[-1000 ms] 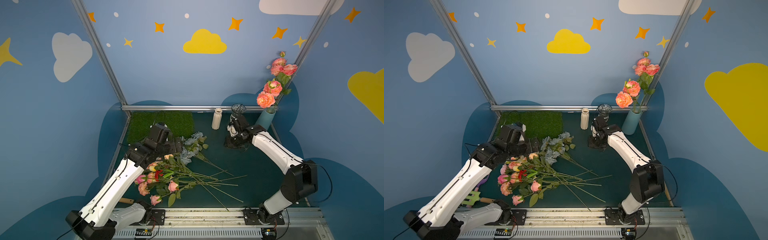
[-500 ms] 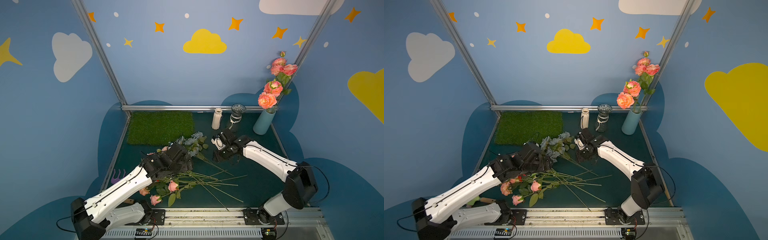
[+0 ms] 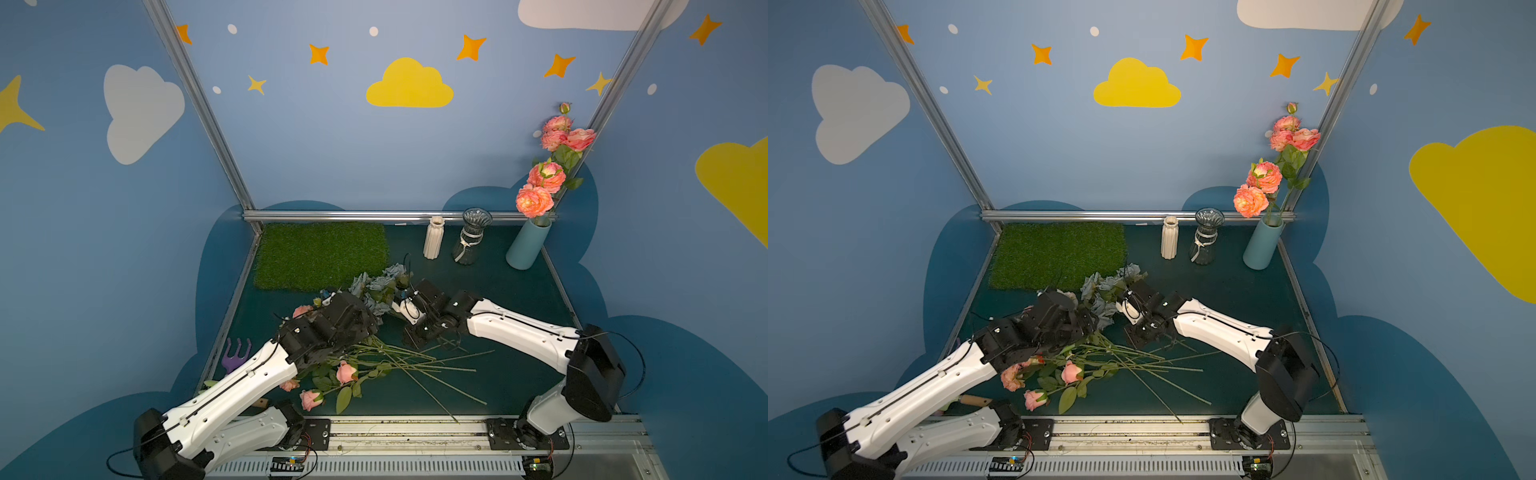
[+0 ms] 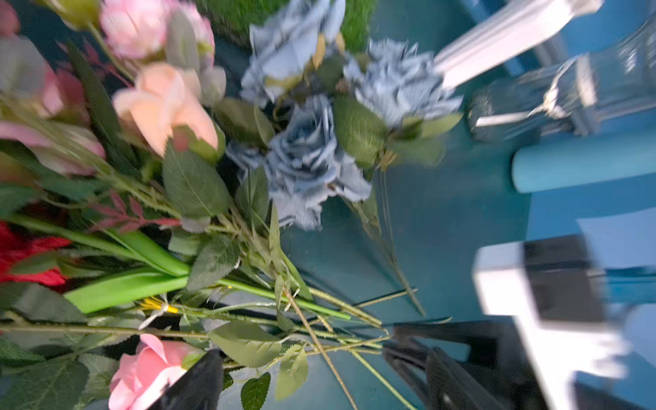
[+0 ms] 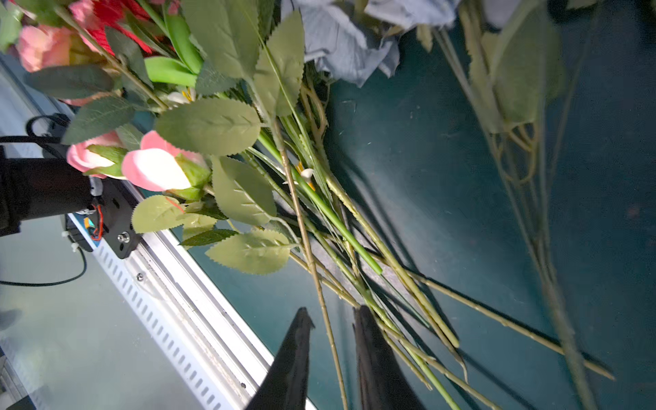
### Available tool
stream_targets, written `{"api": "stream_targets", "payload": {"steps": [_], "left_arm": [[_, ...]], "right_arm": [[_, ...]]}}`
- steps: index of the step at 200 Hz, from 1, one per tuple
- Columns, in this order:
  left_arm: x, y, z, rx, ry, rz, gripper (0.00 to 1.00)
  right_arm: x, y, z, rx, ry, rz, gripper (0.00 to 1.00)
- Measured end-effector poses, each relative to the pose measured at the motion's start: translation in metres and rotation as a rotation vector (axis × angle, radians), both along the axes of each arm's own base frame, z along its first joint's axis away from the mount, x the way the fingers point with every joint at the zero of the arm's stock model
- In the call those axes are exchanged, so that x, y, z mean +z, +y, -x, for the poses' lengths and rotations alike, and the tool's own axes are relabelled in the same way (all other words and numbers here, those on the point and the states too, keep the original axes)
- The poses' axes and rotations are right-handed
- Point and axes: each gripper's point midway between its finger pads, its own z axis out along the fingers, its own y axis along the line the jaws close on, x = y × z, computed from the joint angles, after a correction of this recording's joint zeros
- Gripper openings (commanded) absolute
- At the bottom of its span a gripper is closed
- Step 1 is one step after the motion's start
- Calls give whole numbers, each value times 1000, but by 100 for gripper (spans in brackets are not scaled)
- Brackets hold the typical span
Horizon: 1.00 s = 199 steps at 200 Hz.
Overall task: Place the pink flowers into the vase
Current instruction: Pick up the flower at the center of the board.
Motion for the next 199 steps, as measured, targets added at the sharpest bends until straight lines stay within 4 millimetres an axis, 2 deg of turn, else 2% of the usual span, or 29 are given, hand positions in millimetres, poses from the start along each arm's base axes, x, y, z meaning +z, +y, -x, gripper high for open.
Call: {"api": "stream_targets", "payload": {"steps": [21, 35, 71, 133, 145, 179, 199], "left_arm": [[24, 16, -11, 48, -56, 19, 93], [31, 27, -15, 74, -71, 18, 93], [29, 47, -18, 111, -65, 7, 94], [19, 49, -14, 88, -40, 6, 93], [18, 49, -14, 85, -39, 6, 93], [22, 51, -12, 80, -54, 13, 94], [25, 53, -11, 76, -66, 11, 94]], "right_arm": [[-22, 7, 4, 21, 31, 46, 26], [-32, 14, 8, 38, 45, 68, 26], [-42, 30, 22, 91, 55, 86, 25], [-59, 38, 24, 107, 74, 120, 23], [-64, 37, 24, 109, 78, 130, 20], [-68, 38, 24, 120, 81, 138, 0], [-63, 41, 21, 123, 65, 130, 0]]}}
